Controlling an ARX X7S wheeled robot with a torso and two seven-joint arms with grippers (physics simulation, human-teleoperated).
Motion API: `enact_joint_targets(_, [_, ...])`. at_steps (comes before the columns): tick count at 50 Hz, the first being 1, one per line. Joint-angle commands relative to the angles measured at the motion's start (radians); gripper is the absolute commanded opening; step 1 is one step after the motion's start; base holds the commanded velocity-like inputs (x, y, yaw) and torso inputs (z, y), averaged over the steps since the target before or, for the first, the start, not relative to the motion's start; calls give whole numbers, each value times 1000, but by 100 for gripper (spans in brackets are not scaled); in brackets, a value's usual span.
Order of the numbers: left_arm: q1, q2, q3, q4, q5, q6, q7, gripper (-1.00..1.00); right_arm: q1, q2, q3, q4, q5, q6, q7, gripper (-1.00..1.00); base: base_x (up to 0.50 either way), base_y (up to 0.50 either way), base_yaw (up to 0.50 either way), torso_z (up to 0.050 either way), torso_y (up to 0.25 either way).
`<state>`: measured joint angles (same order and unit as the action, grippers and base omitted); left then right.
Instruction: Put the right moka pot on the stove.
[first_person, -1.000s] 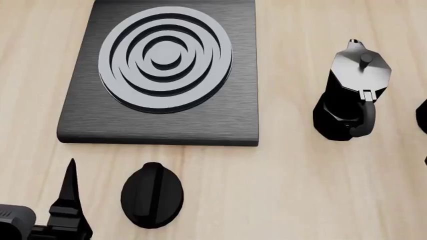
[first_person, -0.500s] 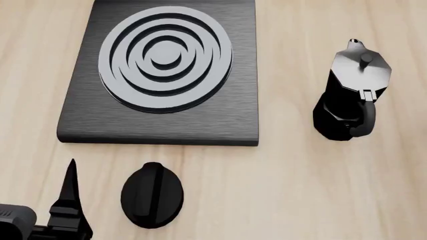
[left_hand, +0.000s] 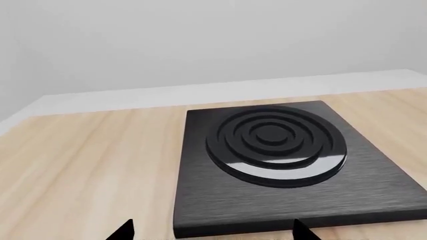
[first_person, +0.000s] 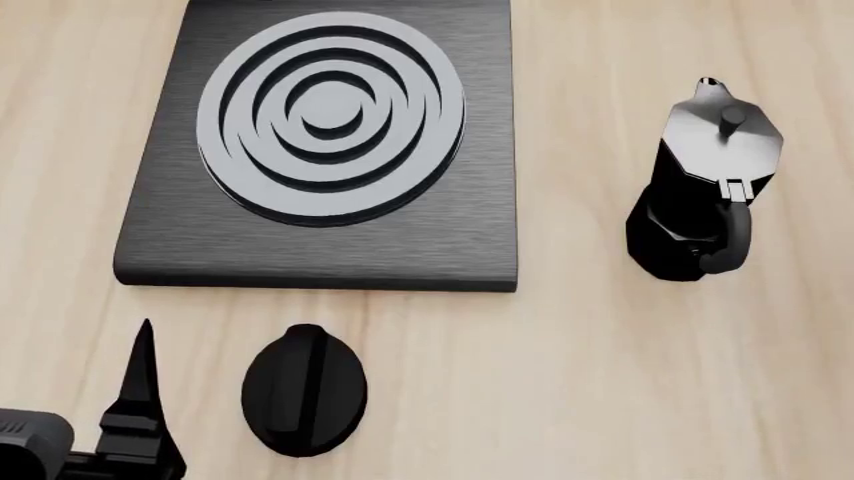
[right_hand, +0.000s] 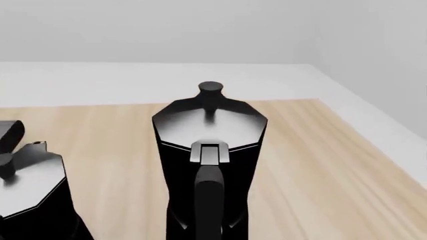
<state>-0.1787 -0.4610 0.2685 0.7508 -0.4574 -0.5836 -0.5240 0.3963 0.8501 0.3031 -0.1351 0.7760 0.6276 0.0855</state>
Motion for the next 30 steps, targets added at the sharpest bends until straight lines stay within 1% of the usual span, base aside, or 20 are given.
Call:
enact_joint_targets(1, [-2,-2,-2,3,-7,-4,-5,100,-93,34,129,-174,71,87,61,-100,0,0,0,0,0])
enact_joint_targets(6, [0,-2,-2,3,-7,0,-5,100,-112,40,162,-223,96,125,98,-100,0,0,0,0,2])
enact_joint_targets(8, [-1,-2,-2,1,-7,2,-5,100,-116,36,175,-235,112,122,88,-100,0,0,0,0,0])
enact_joint_targets(13, [-2,-2,-1,-4,-8,4,-5,100,-125,28,166,-263,116,130,101,-100,0,0,0,0,0])
enact_joint_targets(14, [-2,-2,0,-3,-8,3,-5,100,-88,51,170,-280,160,177,131,-100,0,0,0,0,0])
enact_joint_targets(16, [-1,-2,0,-5,-8,6,-4,100,-60,61,176,-292,196,210,162,-100,0,0,0,0,5])
enact_joint_targets(17, [0,-3,1,-6,-7,9,-3,100,-69,55,181,-303,199,210,165,-100,0,0,0,0,0])
enact_joint_targets(18, [-1,-3,0,-4,-9,6,-4,100,-131,20,187,-311,150,158,136,-100,0,0,0,0,0])
enact_joint_targets(19, [-5,-3,-2,-2,-14,0,-6,100,-146,13,188,-315,142,149,131,-100,0,0,0,0,0])
enact_joint_targets(23, [-3,-3,-1,-5,-12,5,-5,100,-166,15,203,-354,156,169,151,-100,0,0,0,0,0])
enact_joint_targets(30, [-2,-4,-1,-5,-12,9,-8,100,-236,7,296,-449,197,195,176,-100,0,0,0,0,1])
